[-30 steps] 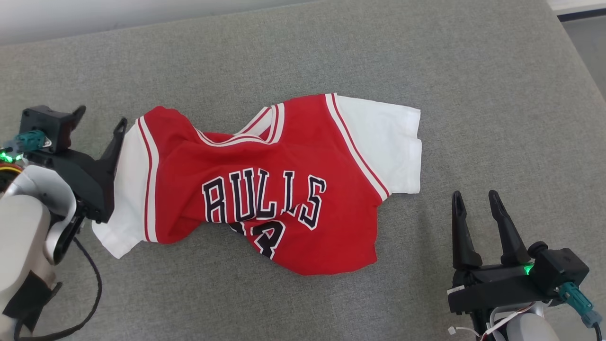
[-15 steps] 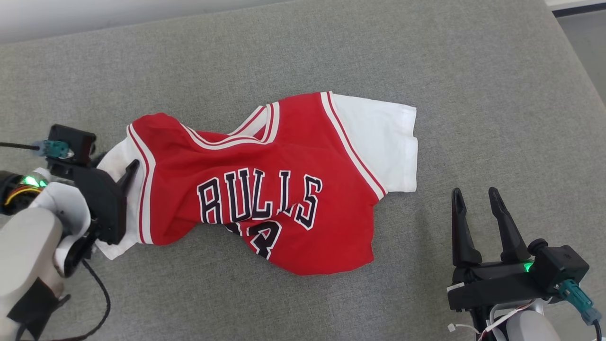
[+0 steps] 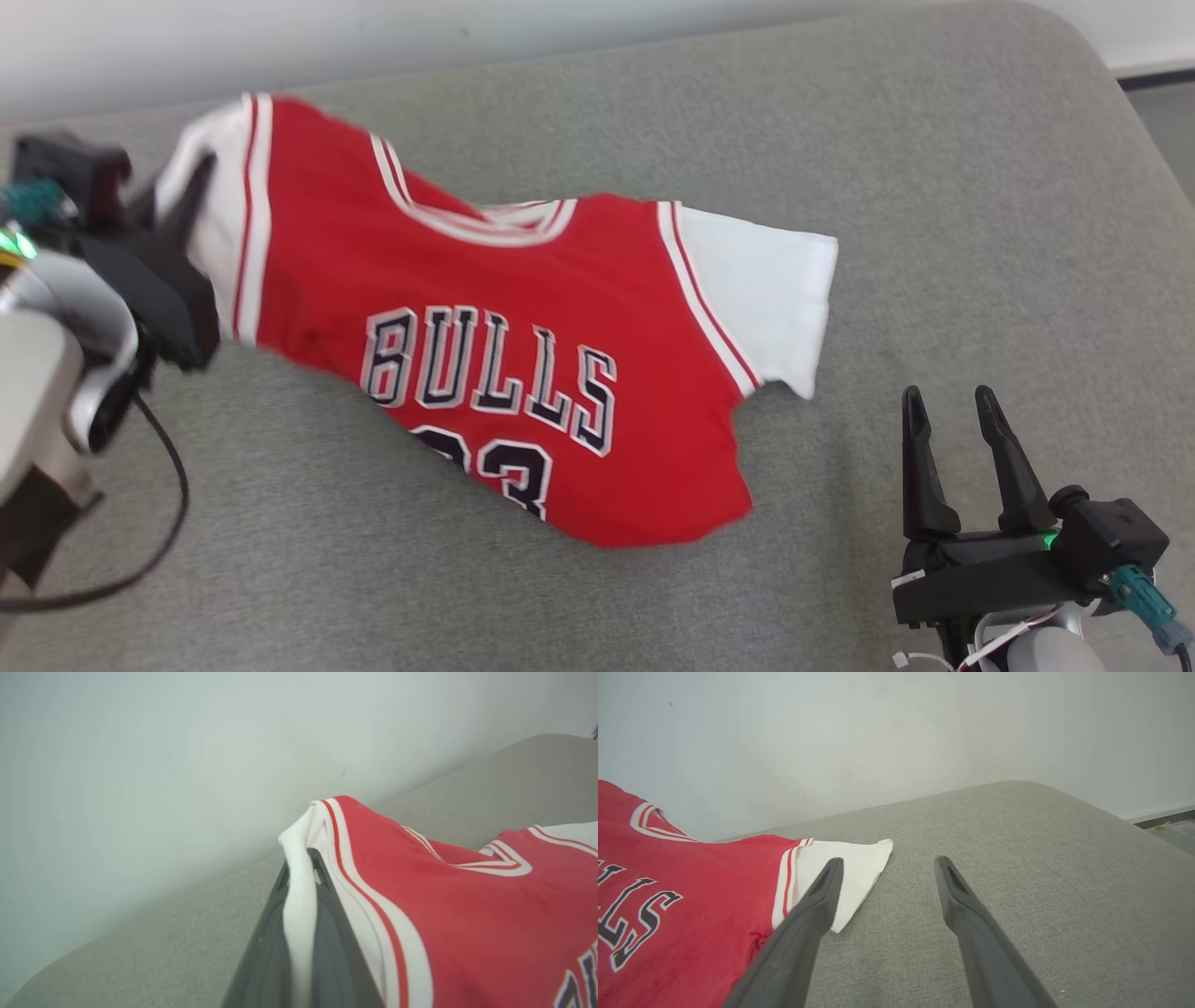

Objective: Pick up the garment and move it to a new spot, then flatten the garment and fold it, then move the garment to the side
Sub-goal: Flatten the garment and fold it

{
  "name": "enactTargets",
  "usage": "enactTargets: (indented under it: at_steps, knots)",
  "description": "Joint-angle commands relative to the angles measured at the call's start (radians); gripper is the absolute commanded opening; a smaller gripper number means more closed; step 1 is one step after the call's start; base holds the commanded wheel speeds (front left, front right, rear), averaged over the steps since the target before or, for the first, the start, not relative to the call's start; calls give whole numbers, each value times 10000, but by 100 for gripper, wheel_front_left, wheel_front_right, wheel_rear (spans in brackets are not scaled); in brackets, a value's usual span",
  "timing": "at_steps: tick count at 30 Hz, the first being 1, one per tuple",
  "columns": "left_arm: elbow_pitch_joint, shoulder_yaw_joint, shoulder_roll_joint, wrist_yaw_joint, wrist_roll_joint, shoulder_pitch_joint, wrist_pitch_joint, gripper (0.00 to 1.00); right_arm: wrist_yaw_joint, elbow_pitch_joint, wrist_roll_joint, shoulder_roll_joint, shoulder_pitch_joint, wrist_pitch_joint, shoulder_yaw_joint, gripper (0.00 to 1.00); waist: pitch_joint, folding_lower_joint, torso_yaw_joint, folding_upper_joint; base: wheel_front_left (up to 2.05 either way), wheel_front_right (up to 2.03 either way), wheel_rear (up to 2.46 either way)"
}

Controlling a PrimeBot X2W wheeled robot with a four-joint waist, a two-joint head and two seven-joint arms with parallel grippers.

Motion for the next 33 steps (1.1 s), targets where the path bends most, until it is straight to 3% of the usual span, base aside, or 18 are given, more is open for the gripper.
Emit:
enactTargets:
  at_steps: [1, 10, 22, 33]
  knots:
    - [-80, 82, 98, 120, 198, -297, -216, 0, -23, 2, -59, 4, 92, -4, -31, 100, -256, 0, 260, -1, 0, 0, 0]
    - [-737, 219, 348, 433, 1109, -2242, -737, 0, -23, 75, -48, 4, 340, -4, 3, 100, -790, 0, 552, -1, 0, 0, 0]
    - [-825, -202, -114, 100, 2129, -5339, -284, 0, -23, 79, 149, 3, 536, -4, 76, 100, -1169, 0, 204, -1, 0, 0, 0]
    - [-793, -736, -1238, 170, 1736, -4591, -465, 0, -23, 111, 199, 3, 540, -4, 58, 100, -1047, 0, -4, -1, 0, 0, 0]
